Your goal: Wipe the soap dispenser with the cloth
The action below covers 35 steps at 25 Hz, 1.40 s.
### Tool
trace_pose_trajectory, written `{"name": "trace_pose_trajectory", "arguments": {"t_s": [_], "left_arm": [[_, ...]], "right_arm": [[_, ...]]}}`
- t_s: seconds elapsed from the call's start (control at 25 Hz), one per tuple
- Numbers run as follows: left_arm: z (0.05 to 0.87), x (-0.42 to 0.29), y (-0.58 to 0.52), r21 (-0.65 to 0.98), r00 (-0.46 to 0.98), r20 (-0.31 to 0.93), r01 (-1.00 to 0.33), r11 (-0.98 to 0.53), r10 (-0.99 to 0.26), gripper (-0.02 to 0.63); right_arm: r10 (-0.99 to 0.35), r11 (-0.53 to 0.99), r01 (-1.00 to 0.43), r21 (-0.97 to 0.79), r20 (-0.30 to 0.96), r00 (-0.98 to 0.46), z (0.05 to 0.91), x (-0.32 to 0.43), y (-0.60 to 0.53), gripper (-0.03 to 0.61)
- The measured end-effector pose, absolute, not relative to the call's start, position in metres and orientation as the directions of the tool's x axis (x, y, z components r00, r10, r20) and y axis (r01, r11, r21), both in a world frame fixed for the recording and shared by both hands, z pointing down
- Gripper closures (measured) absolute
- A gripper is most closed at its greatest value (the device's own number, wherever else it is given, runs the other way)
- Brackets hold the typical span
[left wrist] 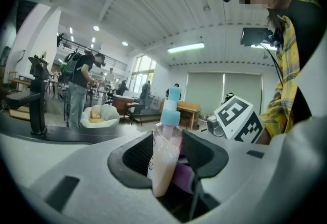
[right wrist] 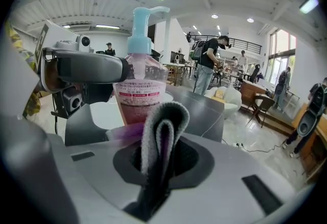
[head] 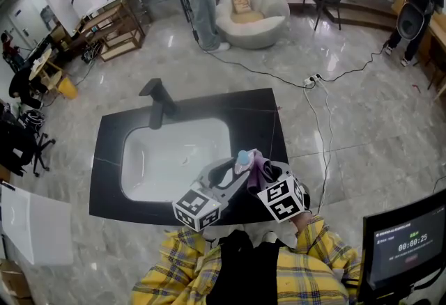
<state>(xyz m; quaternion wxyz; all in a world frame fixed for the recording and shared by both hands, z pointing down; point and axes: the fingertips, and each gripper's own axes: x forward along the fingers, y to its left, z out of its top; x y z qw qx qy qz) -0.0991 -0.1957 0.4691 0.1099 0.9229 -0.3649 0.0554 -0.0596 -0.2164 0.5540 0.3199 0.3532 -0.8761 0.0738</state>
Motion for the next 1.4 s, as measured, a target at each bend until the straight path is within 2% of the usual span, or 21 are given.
{"name": "trace_pose_trajectory", "arguments": {"t_s": [0.64,1.4], "left_arm": [[0.468,-0.101,-0.197,0.140,0.746,0.180,-0.665,-0.734,-0.641,0.445],[0.469,-0.105,-0.216,0.117,0.697,0.167,-0.716,-0.688,-0.697,0.446]], "right_arm": [[-0.558,0.736,-0.671,0.090,0.643,-0.525,0.562,-0.057,-0.215,0.535],[-0.673,0.623,-0.781,0.037,0.534,-0.512,0.529,-0.034,-0.217,0.535]]}}
